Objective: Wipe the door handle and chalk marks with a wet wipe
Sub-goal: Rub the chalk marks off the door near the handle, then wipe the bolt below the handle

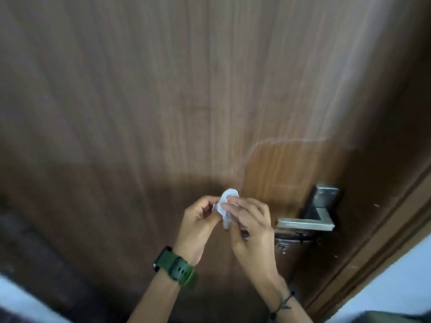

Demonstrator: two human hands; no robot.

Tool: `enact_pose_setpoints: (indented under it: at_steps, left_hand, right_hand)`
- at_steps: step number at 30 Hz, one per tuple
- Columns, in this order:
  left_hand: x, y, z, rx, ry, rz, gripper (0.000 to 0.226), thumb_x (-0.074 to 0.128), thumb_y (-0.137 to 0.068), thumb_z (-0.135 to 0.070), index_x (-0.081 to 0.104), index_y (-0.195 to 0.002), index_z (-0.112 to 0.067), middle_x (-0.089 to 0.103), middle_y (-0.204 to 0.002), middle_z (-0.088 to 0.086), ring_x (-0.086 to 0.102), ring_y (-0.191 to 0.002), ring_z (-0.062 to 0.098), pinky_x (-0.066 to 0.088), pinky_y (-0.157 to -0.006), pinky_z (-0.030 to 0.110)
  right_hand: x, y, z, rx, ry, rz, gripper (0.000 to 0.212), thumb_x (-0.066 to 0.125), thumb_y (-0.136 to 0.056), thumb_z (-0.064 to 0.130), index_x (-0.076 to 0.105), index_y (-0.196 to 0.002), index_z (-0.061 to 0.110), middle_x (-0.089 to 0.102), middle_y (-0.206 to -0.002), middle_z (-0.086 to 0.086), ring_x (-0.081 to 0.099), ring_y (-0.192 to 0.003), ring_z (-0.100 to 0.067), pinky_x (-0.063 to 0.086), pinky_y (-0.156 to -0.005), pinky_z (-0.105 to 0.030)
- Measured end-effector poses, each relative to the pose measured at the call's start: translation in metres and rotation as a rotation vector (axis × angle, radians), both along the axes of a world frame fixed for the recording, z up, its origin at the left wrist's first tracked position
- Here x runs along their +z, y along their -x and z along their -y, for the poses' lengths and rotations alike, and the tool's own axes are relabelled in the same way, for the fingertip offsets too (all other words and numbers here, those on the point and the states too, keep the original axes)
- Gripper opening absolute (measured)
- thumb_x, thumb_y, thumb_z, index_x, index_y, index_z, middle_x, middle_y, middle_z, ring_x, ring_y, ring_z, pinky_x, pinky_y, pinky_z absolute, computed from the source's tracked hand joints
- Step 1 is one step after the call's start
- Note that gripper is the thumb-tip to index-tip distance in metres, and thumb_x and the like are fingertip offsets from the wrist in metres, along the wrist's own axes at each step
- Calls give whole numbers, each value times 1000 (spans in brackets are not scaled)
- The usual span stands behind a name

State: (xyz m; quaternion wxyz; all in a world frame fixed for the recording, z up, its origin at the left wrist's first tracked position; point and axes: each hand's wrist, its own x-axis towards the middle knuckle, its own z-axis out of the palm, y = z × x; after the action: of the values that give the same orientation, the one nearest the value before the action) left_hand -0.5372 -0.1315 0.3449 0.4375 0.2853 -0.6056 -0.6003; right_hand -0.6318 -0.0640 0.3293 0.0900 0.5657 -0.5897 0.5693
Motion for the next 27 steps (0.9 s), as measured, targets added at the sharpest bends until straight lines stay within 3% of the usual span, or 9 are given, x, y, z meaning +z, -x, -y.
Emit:
enact_pose_setpoints:
  at_steps: [4, 8, 11, 13, 16, 19, 23, 25, 27]
  left_hand:
    - [24, -44, 15, 103, 20, -58, 20, 57, -80, 7, 69, -79, -10, 67, -75, 1, 59, -77, 17, 49, -72, 25]
    - [44, -96, 23, 194, 89, -85, 24, 55, -83, 3, 70, -81, -16, 69, -77, -2, 61, -75, 12, 51, -68, 19]
    - [53, -149, 26, 319, 120, -77, 26, 55, -82, 3, 68, -81, -20, 69, -78, -2, 59, -75, 12, 50, -71, 22]
    - [54, -191, 25, 408, 123, -86, 24, 55, -82, 5, 67, -83, -16, 68, -81, 2, 58, -77, 13, 48, -74, 26]
    - [47, -263, 20, 538, 105, -54, 21, 54, -83, 4, 67, -85, -13, 69, -76, -3, 60, -74, 9, 50, -73, 24]
    - [29, -355, 3, 734, 30, -34, 25, 53, -84, 3, 66, -82, -18, 65, -75, 1, 58, -73, 17, 50, -73, 32]
    - [-4, -470, -34, 993, -60, -23, 23, 50, -84, 8, 61, -82, -11, 59, -80, 16, 53, -74, 23, 44, -69, 35]
    - [-19, -514, -52, 1103, -105, 11, 18, 52, -84, 5, 61, -83, -11, 60, -80, 15, 54, -72, 21, 46, -63, 31]
    - [-33, -548, -65, 1190, -137, 24, 15, 54, -84, 3, 60, -81, -11, 62, -78, 11, 55, -71, 20, 47, -63, 31]
  right_hand:
    - [26, -23, 24, 151, -16, -109, 40, 60, -75, -13, 69, -106, 10, 59, -117, -10, 56, -105, -19, 45, -91, -19]
    - [50, -63, 51, 219, 75, -143, 25, 64, -77, -8, 71, -96, 6, 65, -106, -8, 63, -95, -17, 50, -82, -21]
    - [64, -115, 71, 321, 87, -145, 18, 62, -76, -2, 72, -89, 6, 68, -97, -5, 60, -89, -10, 48, -76, -15]
    - [70, -157, 80, 401, 75, -164, 18, 61, -75, -1, 72, -87, 6, 69, -93, -2, 57, -86, -9, 45, -75, -12]
    - [65, -230, 90, 544, 31, -175, 19, 60, -74, 0, 71, -88, 7, 69, -90, 1, 58, -83, -12, 45, -75, -18]
    - [49, -323, 98, 751, -3, -185, 20, 62, -73, 0, 70, -89, 9, 68, -90, 4, 56, -82, -14, 45, -74, -21]
    - [21, -448, 89, 1054, -159, -181, 26, 66, -72, -10, 69, -92, 8, 66, -95, -2, 62, -88, -23, 50, -78, -25]
    - [6, -501, 79, 1176, -227, -183, 27, 66, -73, -10, 68, -94, 6, 66, -97, -6, 63, -91, -25, 54, -80, -34]
    - [-7, -543, 71, 1238, -255, -205, 24, 67, -73, -10, 68, -92, 6, 67, -95, -6, 62, -89, -24, 53, -79, -34]
